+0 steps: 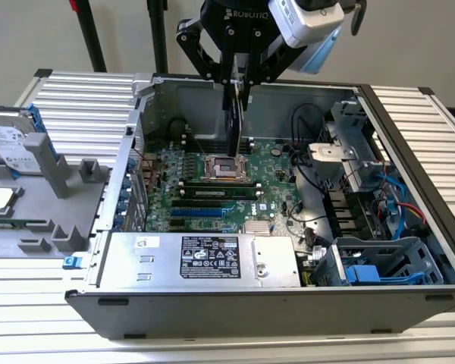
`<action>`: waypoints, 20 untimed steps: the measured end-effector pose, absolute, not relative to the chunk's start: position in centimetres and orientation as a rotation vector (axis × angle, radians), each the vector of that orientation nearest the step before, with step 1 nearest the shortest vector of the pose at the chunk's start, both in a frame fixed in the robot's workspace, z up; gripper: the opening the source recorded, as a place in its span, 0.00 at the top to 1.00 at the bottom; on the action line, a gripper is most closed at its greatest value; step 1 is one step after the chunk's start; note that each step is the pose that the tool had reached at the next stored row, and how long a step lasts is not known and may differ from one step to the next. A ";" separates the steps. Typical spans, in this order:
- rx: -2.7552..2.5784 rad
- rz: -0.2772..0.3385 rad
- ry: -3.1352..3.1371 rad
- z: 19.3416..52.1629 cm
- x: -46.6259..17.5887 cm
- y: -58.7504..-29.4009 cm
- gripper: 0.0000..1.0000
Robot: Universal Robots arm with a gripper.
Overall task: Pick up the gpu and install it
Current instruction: 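Insert the gpu into the slot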
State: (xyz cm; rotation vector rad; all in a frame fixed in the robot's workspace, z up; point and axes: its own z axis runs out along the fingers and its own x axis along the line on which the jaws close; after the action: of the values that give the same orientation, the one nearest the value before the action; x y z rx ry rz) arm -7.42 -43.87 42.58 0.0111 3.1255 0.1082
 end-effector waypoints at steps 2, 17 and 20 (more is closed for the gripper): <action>0.000 0.108 3.126 42.6 -7.4 -43.9 1.00; -0.089 0.109 3.126 42.6 -7.4 -43.9 1.00; -0.108 0.109 3.126 42.6 -7.4 -43.9 1.00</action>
State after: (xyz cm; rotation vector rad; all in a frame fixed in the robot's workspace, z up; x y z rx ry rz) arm -7.42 -43.87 42.58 -0.1084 3.1263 0.1090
